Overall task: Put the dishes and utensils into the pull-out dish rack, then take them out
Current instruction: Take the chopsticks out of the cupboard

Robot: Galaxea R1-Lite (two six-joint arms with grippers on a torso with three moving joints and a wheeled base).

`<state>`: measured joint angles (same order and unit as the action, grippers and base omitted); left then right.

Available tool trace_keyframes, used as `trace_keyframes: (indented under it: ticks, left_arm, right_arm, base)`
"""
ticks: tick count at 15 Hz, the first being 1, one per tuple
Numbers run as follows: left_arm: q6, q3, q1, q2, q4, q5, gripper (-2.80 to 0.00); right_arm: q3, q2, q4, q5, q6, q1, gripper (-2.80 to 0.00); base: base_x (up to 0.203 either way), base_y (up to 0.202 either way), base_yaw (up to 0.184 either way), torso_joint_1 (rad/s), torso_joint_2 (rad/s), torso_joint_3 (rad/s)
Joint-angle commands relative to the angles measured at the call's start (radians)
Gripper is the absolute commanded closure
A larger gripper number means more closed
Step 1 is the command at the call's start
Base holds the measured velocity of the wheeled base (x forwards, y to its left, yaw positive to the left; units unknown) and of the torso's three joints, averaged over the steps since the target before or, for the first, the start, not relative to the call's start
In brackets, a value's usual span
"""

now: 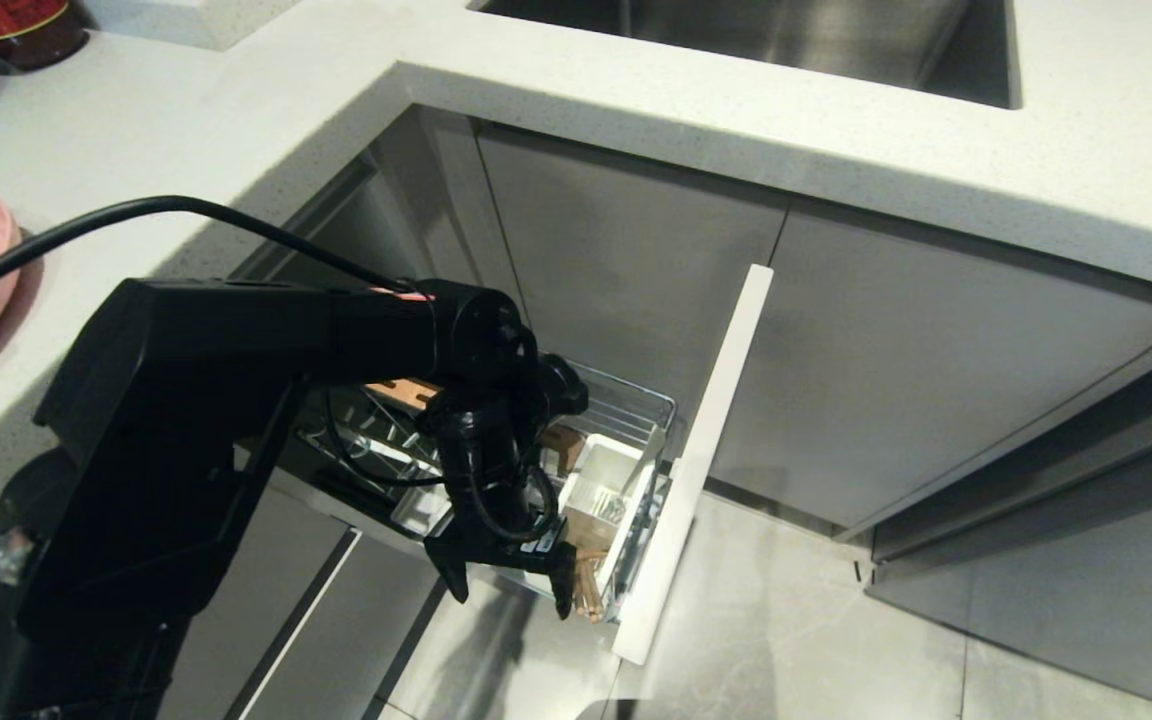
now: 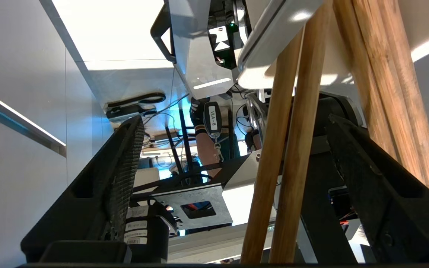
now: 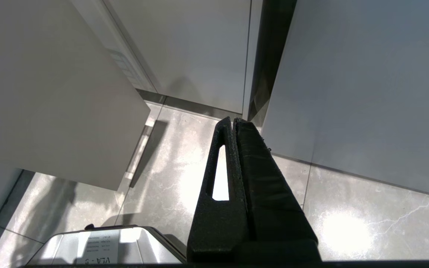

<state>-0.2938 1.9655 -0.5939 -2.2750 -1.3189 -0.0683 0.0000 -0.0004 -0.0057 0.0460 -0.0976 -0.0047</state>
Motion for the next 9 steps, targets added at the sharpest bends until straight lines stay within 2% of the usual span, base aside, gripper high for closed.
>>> trace_keyframes:
  ticks: [1,5,6,9]
  left_arm:
    - [-0.002,0.001,0.002,-0.005,-0.005,-0.001,-2.80]
    - [-0.002,0.001,0.000,0.000,-0.003,-0.002,-2.80]
    - [-0.003,0.001,-0.001,0.002,-0.003,-0.002,0.00]
    - [-0.005,0.003,-0.009,0.009,0.016,-0.008,0.00]
  right_arm:
    - [0.000,-0.004,0.000,0.000,-0.001,0.000,0.00]
    - [0.000,-0.004,0.000,0.000,-0.001,0.000,0.00]
    - [0.000,-0.004,0.000,0.000,-0.001,0.000,0.00]
    - [0.000,-0.004,0.000,0.000,-0.001,0.000,0.00]
  base:
    - [0.000,0.000,0.000,0.000,0.00,0.000]
    - [0.000,0.000,0.000,0.000,0.00,0.000]
    - [0.000,0.000,0.000,0.000,0.00,0.000]
    - [0.000,0.000,0.000,0.000,0.00,0.000]
